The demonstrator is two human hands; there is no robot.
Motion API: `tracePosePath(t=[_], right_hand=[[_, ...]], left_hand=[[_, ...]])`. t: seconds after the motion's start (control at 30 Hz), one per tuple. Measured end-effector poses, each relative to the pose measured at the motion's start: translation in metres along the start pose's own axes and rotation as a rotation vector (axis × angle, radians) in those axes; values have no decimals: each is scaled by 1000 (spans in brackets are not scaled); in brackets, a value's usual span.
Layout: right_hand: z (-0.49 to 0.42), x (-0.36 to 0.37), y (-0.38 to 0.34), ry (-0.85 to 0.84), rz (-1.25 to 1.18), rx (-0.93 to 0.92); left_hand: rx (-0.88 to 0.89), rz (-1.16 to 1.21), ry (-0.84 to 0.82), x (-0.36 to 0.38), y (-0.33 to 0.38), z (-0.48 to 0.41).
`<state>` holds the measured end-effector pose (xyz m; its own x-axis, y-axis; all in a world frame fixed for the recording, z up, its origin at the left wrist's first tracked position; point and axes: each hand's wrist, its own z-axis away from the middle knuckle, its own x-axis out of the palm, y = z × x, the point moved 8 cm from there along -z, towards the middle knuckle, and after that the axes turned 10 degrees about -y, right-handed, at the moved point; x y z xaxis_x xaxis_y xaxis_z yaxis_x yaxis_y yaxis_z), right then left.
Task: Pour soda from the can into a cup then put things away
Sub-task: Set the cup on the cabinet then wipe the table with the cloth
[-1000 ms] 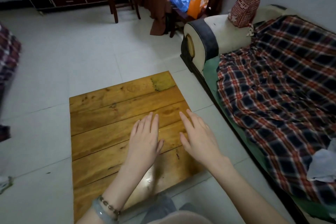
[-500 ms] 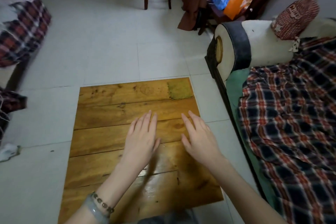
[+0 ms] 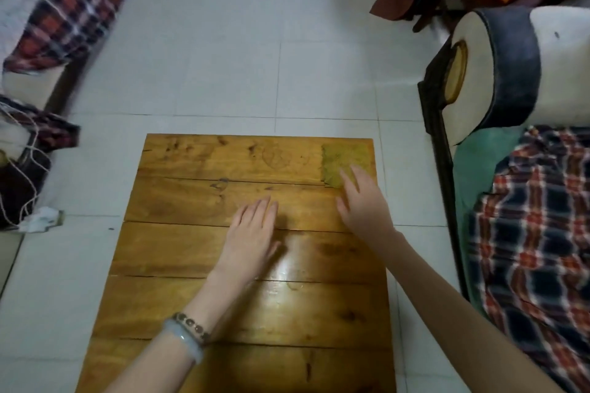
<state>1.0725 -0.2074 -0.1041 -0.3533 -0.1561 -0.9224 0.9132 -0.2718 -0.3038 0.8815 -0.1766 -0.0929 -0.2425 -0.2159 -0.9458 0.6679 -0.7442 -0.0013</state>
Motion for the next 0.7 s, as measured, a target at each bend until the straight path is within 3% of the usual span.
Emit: tracePosePath(t=[0.2, 0.43, 0.7], right_hand=[[-85, 70, 50, 0, 32, -4], [-146, 145, 108, -79, -54, 228], [-180, 174, 127, -145, 80, 280]], left_hand=[[35, -13, -86, 64, -14, -52], [-85, 69, -168, 130, -32, -70], [-150, 140, -212, 152, -44, -88]])
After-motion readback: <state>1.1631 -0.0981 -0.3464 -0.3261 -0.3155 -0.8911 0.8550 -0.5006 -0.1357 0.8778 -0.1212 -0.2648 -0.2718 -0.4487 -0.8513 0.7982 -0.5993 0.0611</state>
